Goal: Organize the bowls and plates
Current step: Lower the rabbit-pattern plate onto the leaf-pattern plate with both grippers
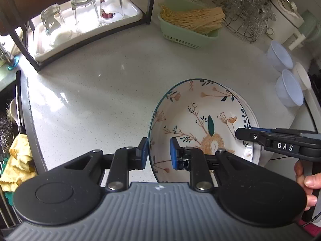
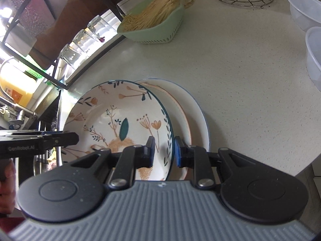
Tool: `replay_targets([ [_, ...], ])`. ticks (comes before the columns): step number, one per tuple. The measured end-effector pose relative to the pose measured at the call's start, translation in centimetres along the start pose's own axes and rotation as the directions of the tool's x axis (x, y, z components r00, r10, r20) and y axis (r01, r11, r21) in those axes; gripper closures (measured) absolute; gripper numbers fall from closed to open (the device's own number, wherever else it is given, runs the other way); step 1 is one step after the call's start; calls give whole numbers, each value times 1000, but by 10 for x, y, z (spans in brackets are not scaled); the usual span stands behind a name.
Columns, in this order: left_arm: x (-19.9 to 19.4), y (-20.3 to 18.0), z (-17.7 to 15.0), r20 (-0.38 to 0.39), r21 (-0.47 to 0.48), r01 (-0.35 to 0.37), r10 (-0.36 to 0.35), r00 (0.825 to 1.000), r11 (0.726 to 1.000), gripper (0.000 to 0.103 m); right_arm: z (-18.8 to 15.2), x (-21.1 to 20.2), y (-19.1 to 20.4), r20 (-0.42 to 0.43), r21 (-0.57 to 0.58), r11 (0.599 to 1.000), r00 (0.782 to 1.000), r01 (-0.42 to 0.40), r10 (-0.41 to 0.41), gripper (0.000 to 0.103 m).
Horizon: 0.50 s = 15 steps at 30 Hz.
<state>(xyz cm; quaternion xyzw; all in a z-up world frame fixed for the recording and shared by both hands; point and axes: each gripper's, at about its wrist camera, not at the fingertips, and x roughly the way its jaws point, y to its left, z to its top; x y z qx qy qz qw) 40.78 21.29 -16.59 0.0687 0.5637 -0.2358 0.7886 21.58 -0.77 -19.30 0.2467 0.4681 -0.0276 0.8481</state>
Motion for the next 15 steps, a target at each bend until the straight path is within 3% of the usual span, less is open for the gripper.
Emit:
replay_targets([
  [10,5,-5,0,-8,12,-33,33,999,999,77,1,2,8,29,-20,999,999,46,-45,79],
  [15,6,-9,1,-17,33,-53,54,998,998,77,5,5,21,52,-93,990,993,111,-106,79],
])
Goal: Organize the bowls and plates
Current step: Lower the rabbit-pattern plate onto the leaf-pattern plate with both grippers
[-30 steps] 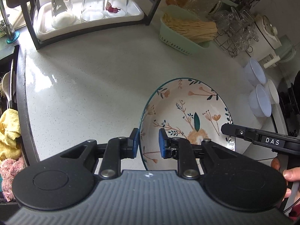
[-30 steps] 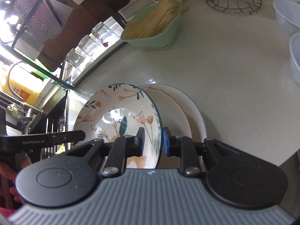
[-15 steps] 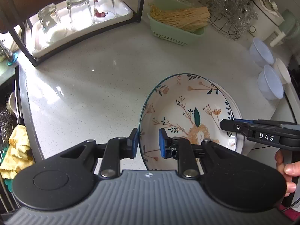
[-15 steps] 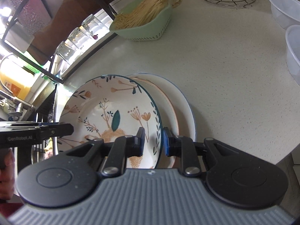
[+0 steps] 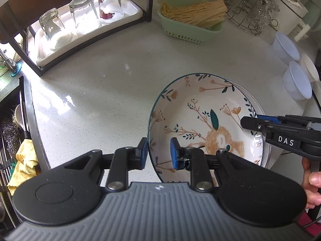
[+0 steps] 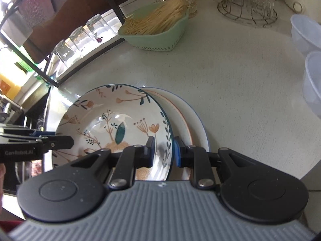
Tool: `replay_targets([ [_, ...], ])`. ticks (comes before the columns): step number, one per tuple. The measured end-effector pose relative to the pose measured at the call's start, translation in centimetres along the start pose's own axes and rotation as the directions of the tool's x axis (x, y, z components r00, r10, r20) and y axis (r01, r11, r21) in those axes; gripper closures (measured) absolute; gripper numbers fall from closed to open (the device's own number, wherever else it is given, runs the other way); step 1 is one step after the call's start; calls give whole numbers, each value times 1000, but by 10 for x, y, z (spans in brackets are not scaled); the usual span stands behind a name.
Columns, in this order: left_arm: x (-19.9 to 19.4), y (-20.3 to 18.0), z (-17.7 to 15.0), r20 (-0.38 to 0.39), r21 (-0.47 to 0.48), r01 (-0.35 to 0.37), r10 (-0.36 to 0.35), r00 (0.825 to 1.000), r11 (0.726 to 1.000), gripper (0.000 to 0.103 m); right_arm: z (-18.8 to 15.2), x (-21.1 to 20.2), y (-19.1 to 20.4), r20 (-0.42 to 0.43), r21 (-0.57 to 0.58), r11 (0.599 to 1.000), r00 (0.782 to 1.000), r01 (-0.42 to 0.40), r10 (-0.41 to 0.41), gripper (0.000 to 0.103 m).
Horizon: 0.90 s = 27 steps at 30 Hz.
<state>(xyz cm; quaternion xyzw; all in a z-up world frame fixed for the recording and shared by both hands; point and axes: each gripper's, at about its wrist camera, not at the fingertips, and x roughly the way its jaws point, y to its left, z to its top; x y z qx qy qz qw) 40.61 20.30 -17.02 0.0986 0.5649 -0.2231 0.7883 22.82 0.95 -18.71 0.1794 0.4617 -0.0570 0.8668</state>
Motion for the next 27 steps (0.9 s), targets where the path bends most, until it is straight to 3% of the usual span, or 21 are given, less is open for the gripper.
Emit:
replay_targets([
  [7,-5,0,2,23,-17,-7,8,1000,1000,77,-8,-4,7,35,-49,998,998,47,-46,80],
  [15,-7,10,5,34,-107,22,-18,999,994,77,-7,-6,8,50,-53,997,997,53,-50,80],
  [27,-22,12,-7,100,-149,55,-40,994,987,77,-5,-14,10,85,-76,994,994,78,-71,80],
])
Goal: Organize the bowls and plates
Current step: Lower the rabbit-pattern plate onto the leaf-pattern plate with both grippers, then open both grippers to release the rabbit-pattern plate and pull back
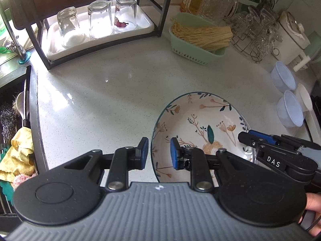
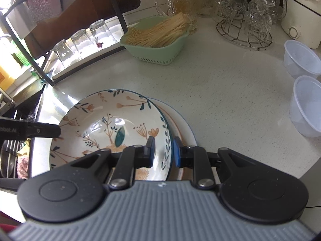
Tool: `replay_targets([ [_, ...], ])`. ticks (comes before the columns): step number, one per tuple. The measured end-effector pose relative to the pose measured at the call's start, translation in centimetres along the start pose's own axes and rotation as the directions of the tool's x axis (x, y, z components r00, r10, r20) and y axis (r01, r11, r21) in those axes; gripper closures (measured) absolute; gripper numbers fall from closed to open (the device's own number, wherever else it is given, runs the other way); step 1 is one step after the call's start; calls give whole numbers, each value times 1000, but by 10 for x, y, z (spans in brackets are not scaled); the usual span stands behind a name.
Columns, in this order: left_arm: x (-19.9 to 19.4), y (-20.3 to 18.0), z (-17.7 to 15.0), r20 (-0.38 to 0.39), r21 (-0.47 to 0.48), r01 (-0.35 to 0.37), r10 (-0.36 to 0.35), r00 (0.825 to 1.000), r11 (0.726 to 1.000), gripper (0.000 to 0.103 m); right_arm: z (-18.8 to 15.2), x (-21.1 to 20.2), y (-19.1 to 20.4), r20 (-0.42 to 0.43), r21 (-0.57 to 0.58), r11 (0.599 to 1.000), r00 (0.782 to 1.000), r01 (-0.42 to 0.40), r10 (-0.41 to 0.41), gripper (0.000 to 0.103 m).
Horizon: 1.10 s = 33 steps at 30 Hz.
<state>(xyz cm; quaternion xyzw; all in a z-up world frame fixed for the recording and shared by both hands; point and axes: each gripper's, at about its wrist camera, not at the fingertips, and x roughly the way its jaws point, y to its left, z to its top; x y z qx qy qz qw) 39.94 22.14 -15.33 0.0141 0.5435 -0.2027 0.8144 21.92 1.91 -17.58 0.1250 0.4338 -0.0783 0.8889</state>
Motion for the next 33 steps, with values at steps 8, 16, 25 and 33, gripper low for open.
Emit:
replay_targets([
  [8,-15,13,-16,29,-48,39,-38,999,998,77,-8,-4,8,41,-39,998,998,42,-40,80],
  [16,-11,24,-24,18,-67,73,-72,997,995,77,-9,-9,20,91,-41,994,991,102,-98,80],
  [25,-16,23,-22,49,-59,110,-107,993,992,77,2,-24,32,126,-61,994,988,95,-87,80],
  [33,-66,9,-13,176,-13,136,-131,976,991,77,18,-78,40,210,-17,999,977,29,-25,80],
])
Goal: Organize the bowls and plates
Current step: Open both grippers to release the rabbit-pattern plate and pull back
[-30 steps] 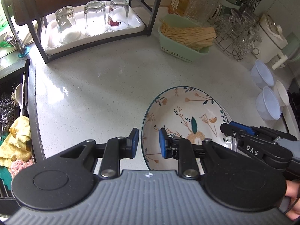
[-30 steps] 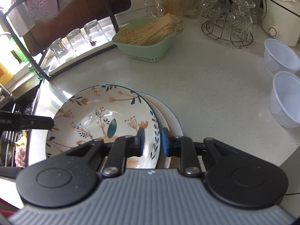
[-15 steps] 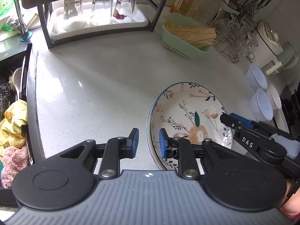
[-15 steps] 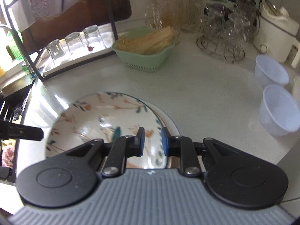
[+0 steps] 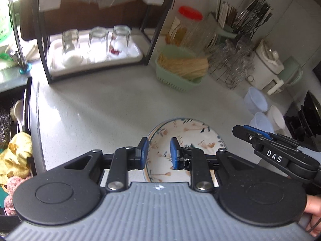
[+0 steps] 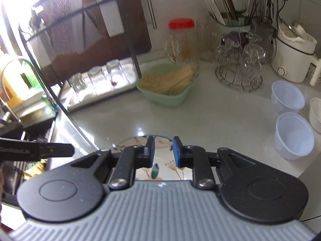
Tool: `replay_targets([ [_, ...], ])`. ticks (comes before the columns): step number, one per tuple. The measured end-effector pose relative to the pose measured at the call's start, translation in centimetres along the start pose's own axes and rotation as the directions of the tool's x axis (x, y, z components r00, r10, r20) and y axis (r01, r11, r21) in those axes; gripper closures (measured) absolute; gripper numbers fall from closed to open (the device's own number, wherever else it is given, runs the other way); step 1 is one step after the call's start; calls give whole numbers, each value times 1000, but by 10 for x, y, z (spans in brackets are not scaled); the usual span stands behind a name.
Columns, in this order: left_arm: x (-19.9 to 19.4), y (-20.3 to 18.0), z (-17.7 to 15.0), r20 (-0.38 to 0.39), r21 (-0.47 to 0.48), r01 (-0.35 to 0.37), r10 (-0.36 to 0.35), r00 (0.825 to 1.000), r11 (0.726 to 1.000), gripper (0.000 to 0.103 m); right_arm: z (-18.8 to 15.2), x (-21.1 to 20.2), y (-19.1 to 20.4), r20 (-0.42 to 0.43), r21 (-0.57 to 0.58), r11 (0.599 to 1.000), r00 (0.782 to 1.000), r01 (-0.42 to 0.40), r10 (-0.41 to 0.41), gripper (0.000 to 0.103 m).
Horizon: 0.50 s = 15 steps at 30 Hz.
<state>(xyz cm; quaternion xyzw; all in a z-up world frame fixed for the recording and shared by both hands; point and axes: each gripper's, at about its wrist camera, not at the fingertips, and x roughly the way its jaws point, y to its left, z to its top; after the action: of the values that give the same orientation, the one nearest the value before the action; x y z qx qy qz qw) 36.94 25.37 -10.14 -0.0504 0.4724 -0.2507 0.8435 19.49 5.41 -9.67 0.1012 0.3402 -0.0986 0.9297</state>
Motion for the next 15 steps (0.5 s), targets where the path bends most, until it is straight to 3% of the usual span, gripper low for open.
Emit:
replay_targets([
  [8,-62,-14,-4,109,44,16,-20,994,999,77,9,-53,21,81,19,999,996,-36,35,79],
  [15,-94,-10,-21,141,50,-2,-5,990,999,77,0,-82,38,99,-5,999,994,-36,36,79],
])
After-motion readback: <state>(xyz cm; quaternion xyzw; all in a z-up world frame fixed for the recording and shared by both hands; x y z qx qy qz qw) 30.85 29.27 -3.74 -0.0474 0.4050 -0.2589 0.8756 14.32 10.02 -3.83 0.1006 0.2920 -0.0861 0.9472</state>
